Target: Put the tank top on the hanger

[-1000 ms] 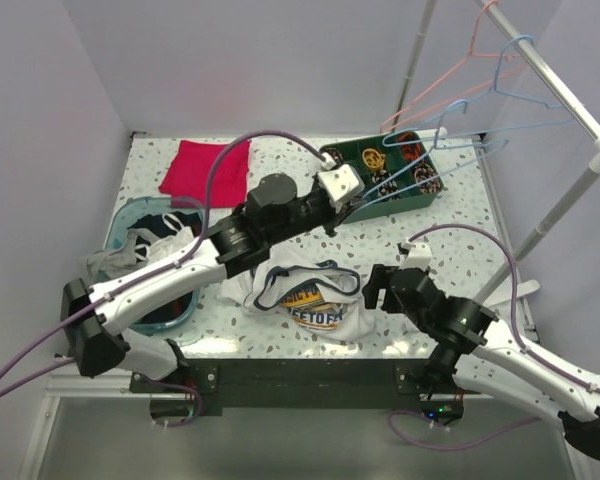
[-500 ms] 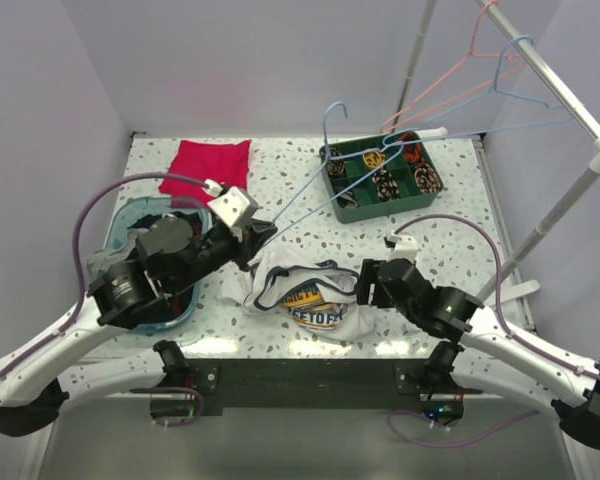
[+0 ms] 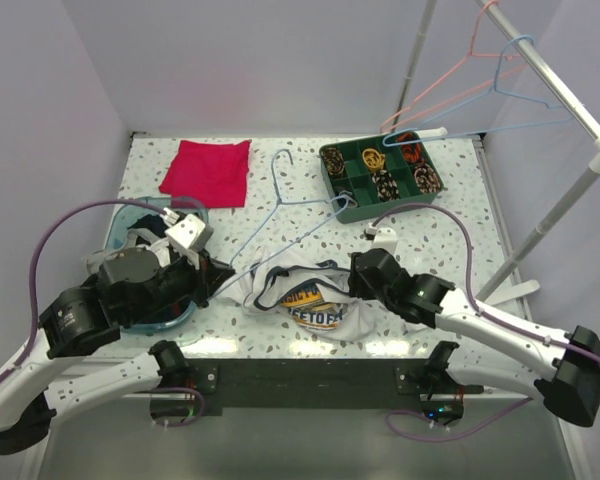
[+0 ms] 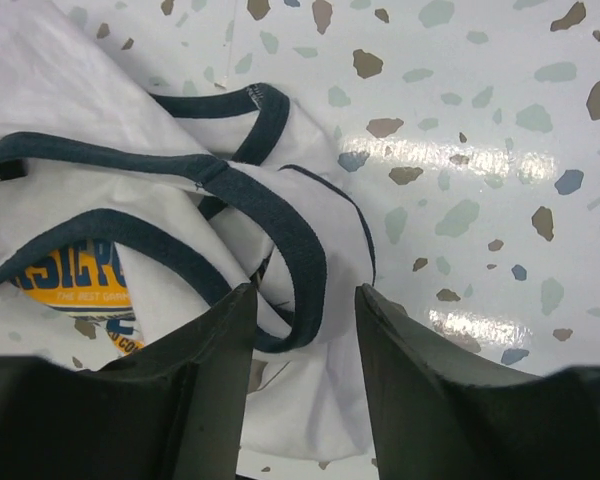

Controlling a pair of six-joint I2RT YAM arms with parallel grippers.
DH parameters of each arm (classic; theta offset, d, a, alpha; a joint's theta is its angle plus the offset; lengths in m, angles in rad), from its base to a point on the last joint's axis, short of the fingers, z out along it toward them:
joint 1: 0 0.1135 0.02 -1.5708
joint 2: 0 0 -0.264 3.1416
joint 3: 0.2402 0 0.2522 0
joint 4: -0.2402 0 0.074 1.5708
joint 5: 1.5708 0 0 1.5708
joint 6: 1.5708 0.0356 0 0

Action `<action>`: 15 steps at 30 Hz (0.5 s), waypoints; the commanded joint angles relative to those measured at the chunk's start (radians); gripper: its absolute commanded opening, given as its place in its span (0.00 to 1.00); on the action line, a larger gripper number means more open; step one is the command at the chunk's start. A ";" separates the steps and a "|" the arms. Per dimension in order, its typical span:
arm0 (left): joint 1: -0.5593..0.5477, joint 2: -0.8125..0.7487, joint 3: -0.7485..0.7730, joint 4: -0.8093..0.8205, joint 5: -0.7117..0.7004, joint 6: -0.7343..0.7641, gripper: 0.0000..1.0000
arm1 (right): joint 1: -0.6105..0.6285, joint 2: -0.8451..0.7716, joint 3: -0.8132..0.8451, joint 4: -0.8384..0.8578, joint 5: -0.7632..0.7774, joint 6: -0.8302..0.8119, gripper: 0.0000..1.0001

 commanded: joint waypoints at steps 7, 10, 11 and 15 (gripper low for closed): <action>0.002 0.012 0.078 -0.147 0.048 -0.028 0.00 | -0.004 0.100 0.101 0.005 0.158 -0.060 0.00; 0.002 0.024 0.089 -0.148 0.073 -0.005 0.00 | -0.032 0.140 0.149 -0.001 0.172 -0.103 0.00; 0.002 0.028 0.092 -0.152 0.076 0.001 0.00 | -0.044 0.164 0.160 -0.004 0.153 -0.112 0.00; 0.002 0.041 0.112 -0.153 0.099 0.026 0.00 | -0.128 0.194 0.184 -0.001 0.095 -0.161 0.00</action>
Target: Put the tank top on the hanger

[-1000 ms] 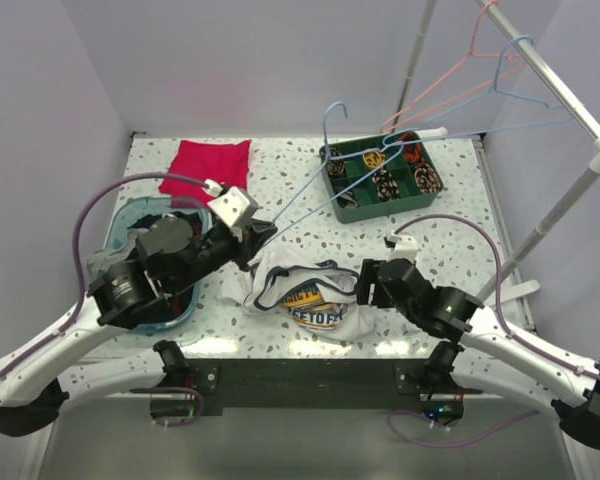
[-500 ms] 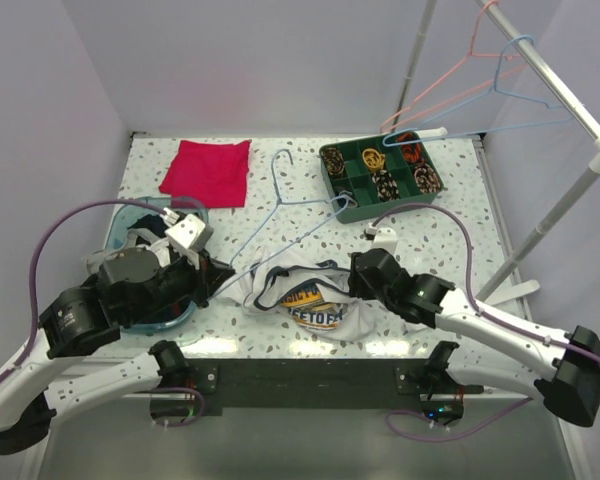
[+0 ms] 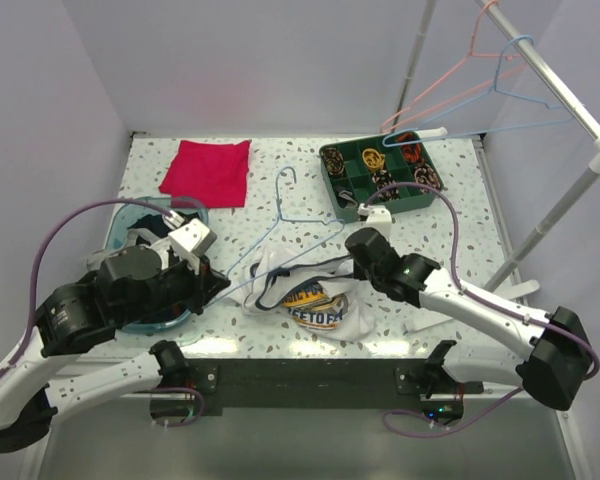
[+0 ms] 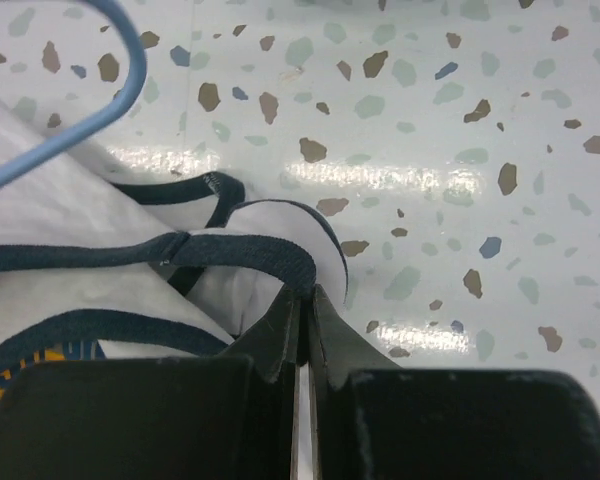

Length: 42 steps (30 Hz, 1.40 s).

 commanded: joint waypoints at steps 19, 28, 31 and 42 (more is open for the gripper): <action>0.002 0.088 0.043 0.017 0.123 0.139 0.00 | -0.130 0.050 0.129 0.003 -0.070 -0.144 0.00; 0.002 0.128 0.003 0.099 0.123 0.167 0.00 | -0.132 0.001 0.153 -0.021 -0.098 -0.150 0.00; 0.002 0.128 -0.022 0.146 0.152 0.174 0.00 | -0.132 -0.012 0.154 -0.025 -0.105 -0.150 0.00; 0.002 0.138 -0.187 0.425 0.177 0.131 0.00 | -0.130 -0.088 0.166 -0.069 -0.118 -0.150 0.00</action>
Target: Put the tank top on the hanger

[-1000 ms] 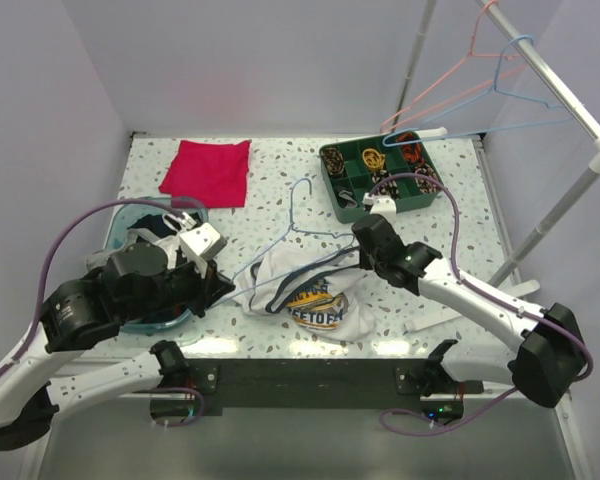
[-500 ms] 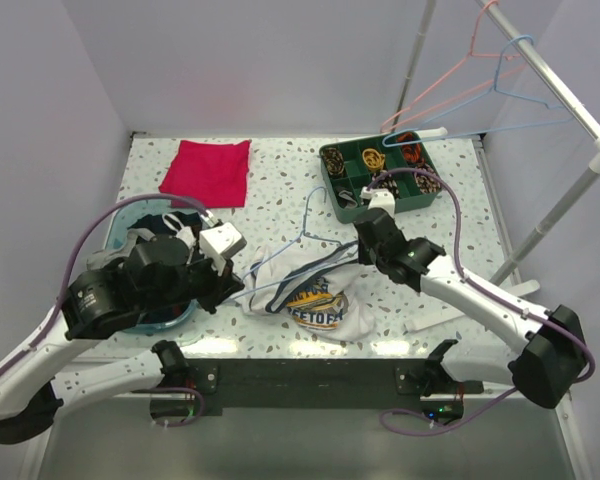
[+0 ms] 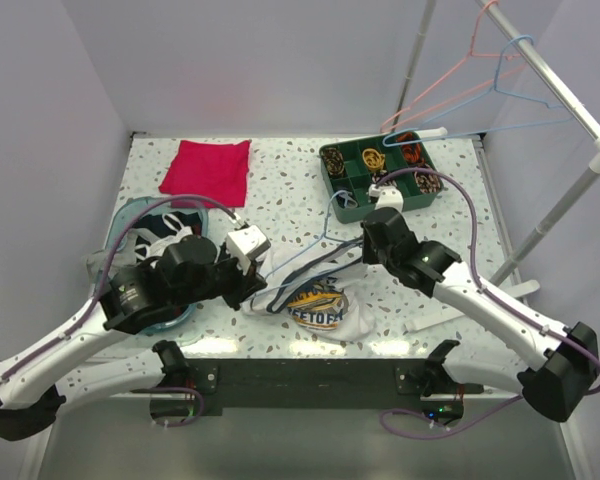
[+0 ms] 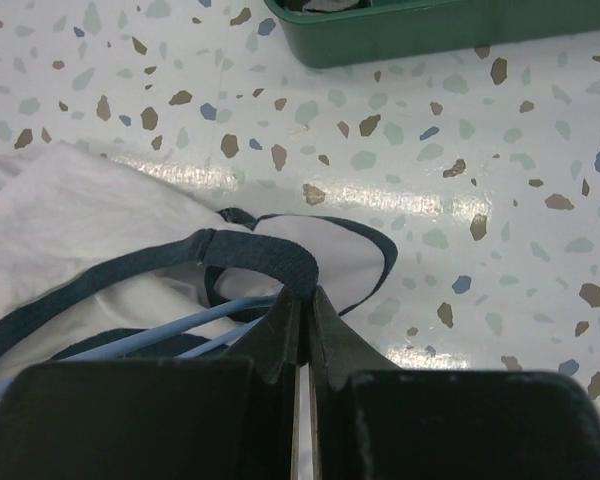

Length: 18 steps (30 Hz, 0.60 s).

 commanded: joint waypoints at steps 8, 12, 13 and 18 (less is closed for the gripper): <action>0.002 -0.004 -0.135 0.352 0.015 -0.001 0.00 | -0.003 -0.095 0.076 -0.052 -0.011 -0.026 0.00; 0.002 -0.008 -0.187 0.442 0.002 0.005 0.00 | -0.004 -0.102 0.090 -0.058 -0.022 -0.028 0.00; 0.002 -0.008 -0.215 0.458 -0.008 0.008 0.00 | -0.004 -0.104 0.093 -0.064 -0.022 -0.030 0.00; 0.002 -0.024 -0.316 0.625 -0.017 0.024 0.00 | -0.004 -0.118 0.111 -0.072 -0.024 -0.036 0.00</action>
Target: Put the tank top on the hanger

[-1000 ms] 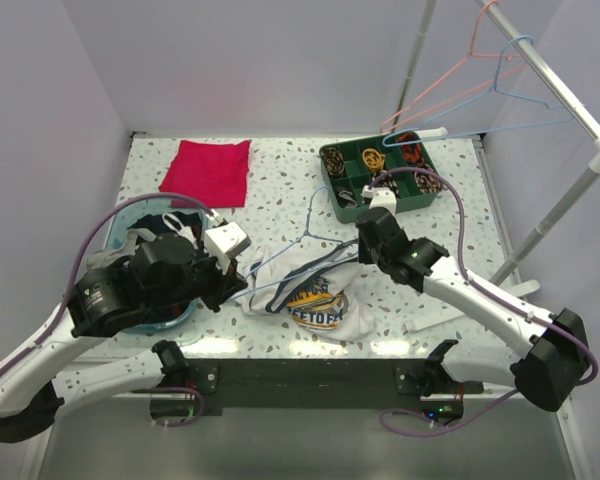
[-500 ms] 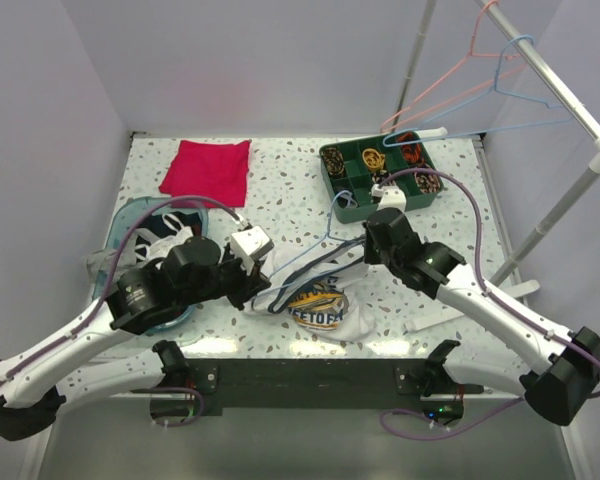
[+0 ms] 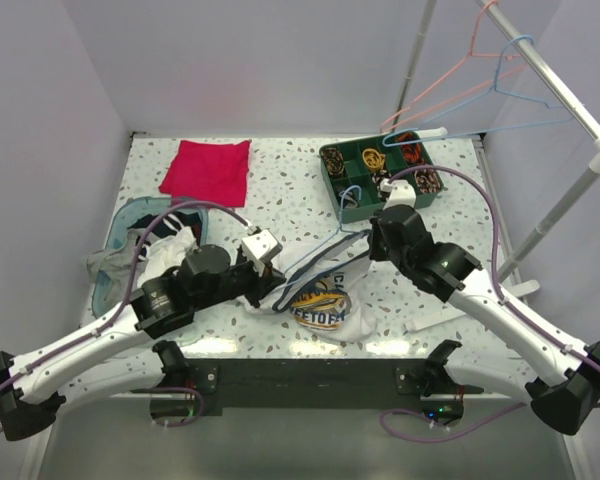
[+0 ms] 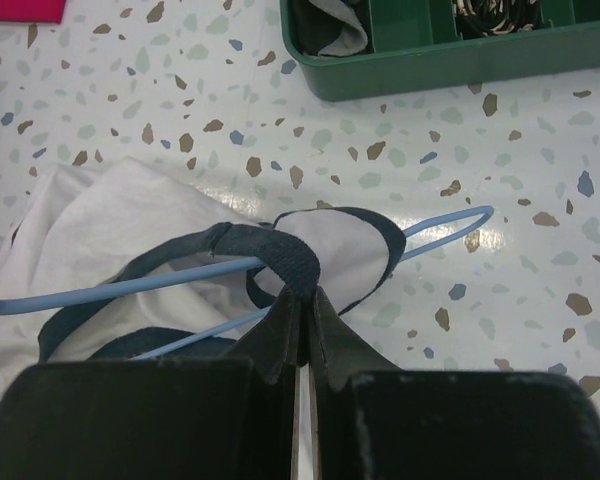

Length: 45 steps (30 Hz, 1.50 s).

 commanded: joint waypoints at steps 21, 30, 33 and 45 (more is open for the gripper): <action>0.002 0.028 -0.312 0.709 -0.044 0.026 0.00 | -0.003 -0.180 -0.016 0.272 -0.338 -0.201 0.63; 0.002 0.067 -0.270 0.700 -0.003 0.030 0.00 | 0.051 -0.071 -0.032 0.447 -0.274 -0.265 0.58; 0.002 0.079 -0.256 0.686 0.007 0.035 0.00 | 0.072 -0.029 -0.035 0.491 -0.190 -0.290 0.58; 0.002 0.045 -0.259 0.677 -0.007 0.030 0.00 | 0.098 -0.006 -0.066 0.547 -0.046 -0.316 0.48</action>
